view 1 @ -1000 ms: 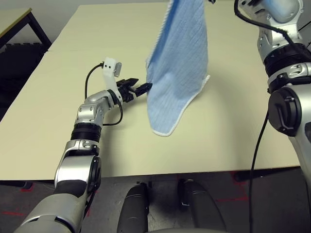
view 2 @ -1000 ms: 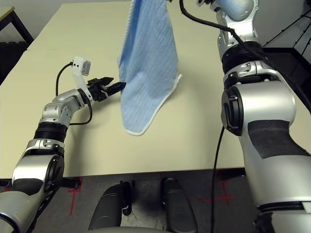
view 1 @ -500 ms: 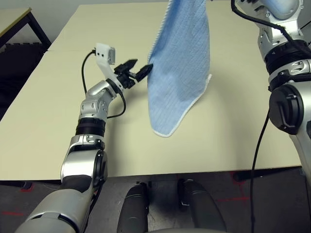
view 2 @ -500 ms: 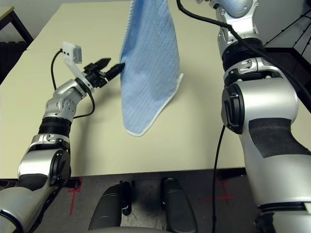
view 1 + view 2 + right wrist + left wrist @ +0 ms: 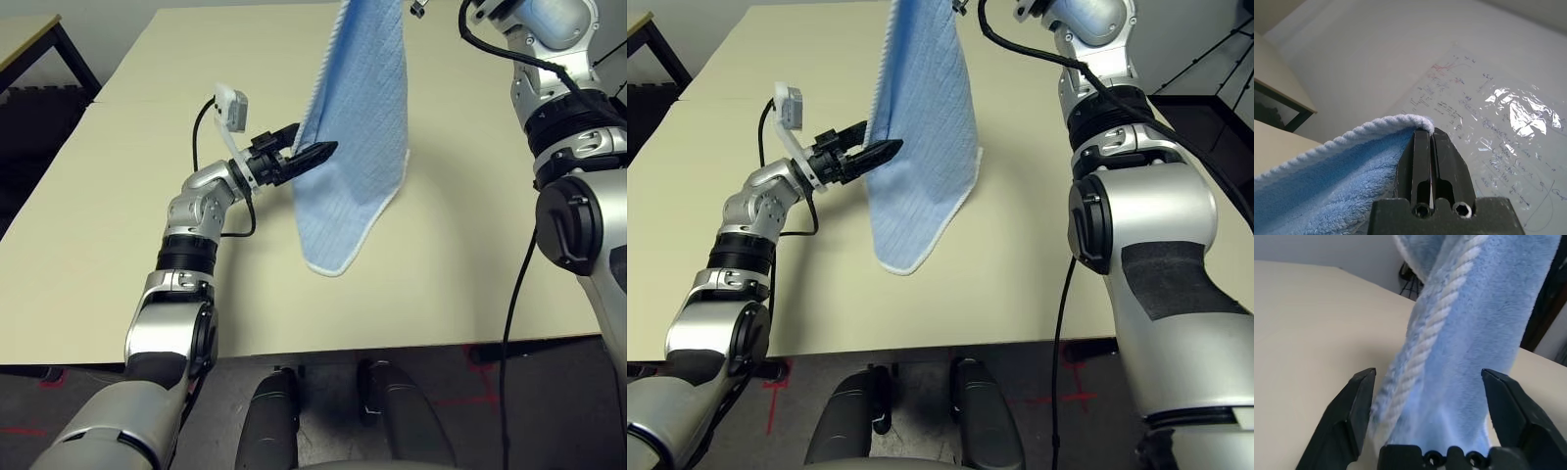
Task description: Fold the towel and set it aside.
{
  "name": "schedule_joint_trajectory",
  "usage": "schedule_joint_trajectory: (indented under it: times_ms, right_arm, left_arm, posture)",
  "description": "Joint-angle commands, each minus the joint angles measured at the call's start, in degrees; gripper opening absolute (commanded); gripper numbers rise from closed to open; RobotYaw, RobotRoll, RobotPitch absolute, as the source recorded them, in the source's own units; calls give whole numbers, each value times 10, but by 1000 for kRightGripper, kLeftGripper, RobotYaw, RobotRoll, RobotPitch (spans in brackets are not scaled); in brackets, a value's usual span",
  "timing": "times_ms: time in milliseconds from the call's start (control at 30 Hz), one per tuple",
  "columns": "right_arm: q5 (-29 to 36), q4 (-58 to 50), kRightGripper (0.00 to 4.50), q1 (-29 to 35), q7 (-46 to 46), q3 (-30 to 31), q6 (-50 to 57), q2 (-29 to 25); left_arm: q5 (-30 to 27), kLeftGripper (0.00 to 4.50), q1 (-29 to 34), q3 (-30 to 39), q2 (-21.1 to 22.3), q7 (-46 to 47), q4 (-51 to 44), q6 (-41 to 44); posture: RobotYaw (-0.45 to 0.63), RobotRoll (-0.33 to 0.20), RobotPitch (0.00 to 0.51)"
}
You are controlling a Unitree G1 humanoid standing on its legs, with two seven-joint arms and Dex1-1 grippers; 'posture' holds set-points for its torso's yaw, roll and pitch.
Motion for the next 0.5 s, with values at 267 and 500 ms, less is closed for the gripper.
schedule_joint_trajectory:
  times_ms: [267, 500]
  right_arm:
    - [2, -2, 0, -9, -8, -7, 4, -8]
    - [-1, 1, 0, -9, -13, -5, 9, -11]
  left_arm:
    - [-14, 576, 64, -28, 50, -91, -70, 70]
    - [-41, 9, 91, -44, 50, -120, -157, 131]
  posture:
    - [28, 0, 175]
    - [31, 0, 173]
